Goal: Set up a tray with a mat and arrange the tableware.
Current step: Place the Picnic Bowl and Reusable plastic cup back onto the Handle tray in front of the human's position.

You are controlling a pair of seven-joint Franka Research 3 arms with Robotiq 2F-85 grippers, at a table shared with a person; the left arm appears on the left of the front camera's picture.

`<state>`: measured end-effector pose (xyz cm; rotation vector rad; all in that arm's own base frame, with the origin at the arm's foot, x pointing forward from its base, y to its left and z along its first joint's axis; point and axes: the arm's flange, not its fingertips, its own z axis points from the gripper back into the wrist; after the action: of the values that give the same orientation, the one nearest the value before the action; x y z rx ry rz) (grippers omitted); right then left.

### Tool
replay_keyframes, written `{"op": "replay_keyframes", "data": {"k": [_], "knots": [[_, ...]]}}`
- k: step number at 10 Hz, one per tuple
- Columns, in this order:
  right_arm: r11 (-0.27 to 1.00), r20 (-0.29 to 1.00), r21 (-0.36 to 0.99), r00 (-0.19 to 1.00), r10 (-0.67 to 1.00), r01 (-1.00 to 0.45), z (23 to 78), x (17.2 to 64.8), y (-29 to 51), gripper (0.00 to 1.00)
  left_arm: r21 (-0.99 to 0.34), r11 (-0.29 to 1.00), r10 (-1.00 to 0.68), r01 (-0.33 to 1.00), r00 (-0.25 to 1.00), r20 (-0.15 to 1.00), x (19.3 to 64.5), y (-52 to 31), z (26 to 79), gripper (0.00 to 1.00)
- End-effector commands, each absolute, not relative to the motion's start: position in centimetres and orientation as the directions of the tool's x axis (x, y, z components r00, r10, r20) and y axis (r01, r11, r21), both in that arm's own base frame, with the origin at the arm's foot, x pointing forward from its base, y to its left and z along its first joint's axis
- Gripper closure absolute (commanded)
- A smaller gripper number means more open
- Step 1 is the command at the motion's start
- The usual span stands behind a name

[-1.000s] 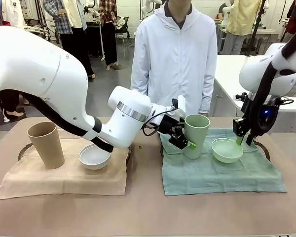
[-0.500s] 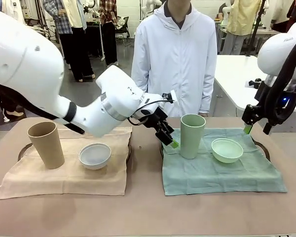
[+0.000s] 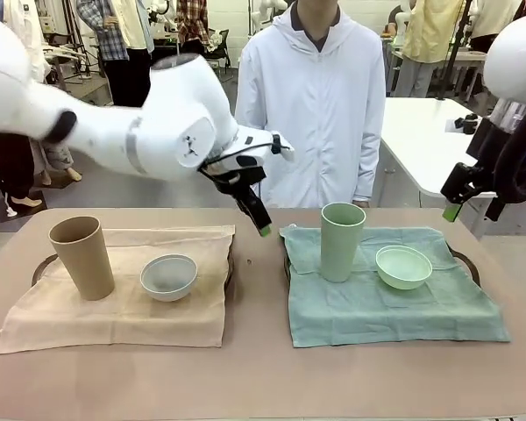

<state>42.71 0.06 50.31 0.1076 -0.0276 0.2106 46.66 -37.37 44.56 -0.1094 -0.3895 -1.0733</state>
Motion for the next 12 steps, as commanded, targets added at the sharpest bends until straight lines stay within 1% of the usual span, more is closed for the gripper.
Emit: {"op": "replay_keyframes", "data": {"k": [1,3,4,5,6,12], "knots": [[0.976,0.036,0.056,0.977,0.211,-0.213,51.2,41.7,0.6,0.00,0.153,0.621,-0.779,0.769,0.583,0.229,43.7,-42.0,49.4,0.00],[0.985,0.019,0.035,0.986,0.166,-0.167,52.8,40.6,1.3,0.00,0.187,0.689,-0.724,0.700,0.658,0.208,42.1,-42.2,52.5,0.00],[0.991,0.002,0.026,0.991,0.132,-0.132,53.5,40.5,1.3,0.00,0.180,0.726,-0.688,0.664,0.701,0.188,41.8,-42.4,53.7,0.00],[0.989,-0.001,0.031,0.989,0.146,-0.146,53.7,40.6,1.1,0.00,0.210,0.658,-0.751,0.723,0.612,0.248,42.6,-40.2,51.9,0.00],[0.981,0.034,0.066,0.983,0.178,-0.180,52.9,40.7,1.0,0.00,0.210,0.658,-0.751,0.723,0.612,0.248,42.6,-40.2,51.9,0.00],[0.981,0.034,0.066,0.983,0.178,-0.180,52.9,40.7,1.0,0.00,0.210,0.658,-0.751,0.723,0.612,0.248,42.6,-40.2,51.9,0.00]]}}
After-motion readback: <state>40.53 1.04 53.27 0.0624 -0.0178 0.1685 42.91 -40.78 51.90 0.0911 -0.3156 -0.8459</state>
